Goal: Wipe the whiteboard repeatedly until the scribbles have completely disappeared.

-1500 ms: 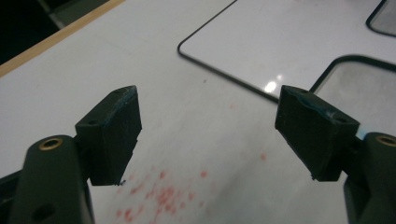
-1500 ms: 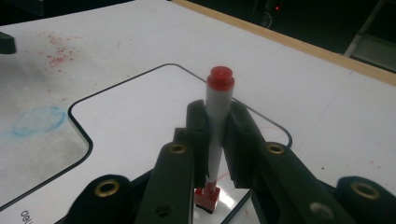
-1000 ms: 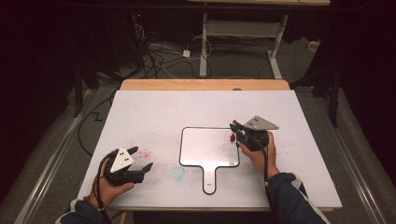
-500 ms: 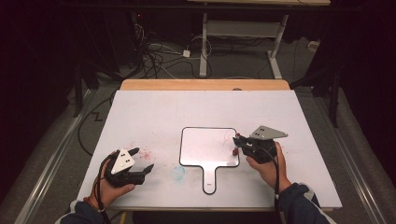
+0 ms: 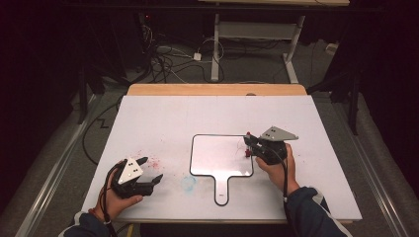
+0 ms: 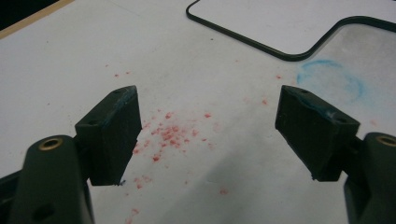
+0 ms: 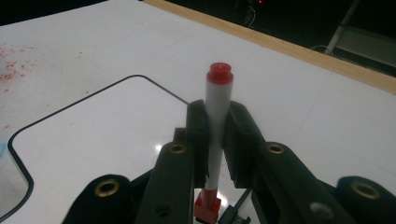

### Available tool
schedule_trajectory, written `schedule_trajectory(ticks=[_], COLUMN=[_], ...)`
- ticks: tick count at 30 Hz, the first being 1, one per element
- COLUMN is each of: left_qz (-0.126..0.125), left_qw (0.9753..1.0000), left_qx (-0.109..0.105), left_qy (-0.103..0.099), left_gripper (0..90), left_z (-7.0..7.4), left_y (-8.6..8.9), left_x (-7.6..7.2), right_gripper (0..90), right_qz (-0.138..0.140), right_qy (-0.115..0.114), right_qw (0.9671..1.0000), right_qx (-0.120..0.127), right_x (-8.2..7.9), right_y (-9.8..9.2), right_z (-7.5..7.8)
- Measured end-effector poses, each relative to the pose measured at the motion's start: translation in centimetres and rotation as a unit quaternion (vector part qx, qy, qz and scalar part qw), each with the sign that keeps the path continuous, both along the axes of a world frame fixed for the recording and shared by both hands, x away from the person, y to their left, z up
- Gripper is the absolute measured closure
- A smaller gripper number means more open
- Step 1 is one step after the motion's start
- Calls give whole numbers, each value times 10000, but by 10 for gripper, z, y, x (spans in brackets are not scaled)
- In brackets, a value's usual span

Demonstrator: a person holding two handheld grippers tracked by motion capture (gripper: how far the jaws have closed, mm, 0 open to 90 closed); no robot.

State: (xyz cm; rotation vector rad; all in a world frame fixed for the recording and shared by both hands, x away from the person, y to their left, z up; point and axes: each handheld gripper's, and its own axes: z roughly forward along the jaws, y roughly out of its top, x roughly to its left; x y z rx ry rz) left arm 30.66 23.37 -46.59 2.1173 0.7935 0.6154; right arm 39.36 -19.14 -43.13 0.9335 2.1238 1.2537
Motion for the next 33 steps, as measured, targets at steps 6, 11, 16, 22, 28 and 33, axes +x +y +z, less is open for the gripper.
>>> schedule_trajectory(ticks=[6,11,16,22,28,33], left_qz=[-18,-23,-51,-52,-64,-92], left_qw=[10000,10000,10000,10000,10000,9999], left_qx=[18,35,55,47,50,94], left_qy=[-30,-40,-24,7,-12,-3], left_gripper=[217,217,217,217,217,217], left_z=[1,1,0,0,0,0], left_y=[0,-1,-2,-1,-3,-5], left_x=[-1,-1,0,0,-1,0], right_gripper=[814,813,814,814,814,814], right_qz=[289,439,-9,112,224,-14], right_qy=[171,12,-68,56,65,-30], right_qw=[9992,9990,9999,9998,9997,9999], right_qx=[235,-35,124,121,-15,96], right_x=[-12,-22,-3,-8,-15,7], right_y=[9,17,3,1,1,1], right_z=[-1,0,-3,-1,1,-2])
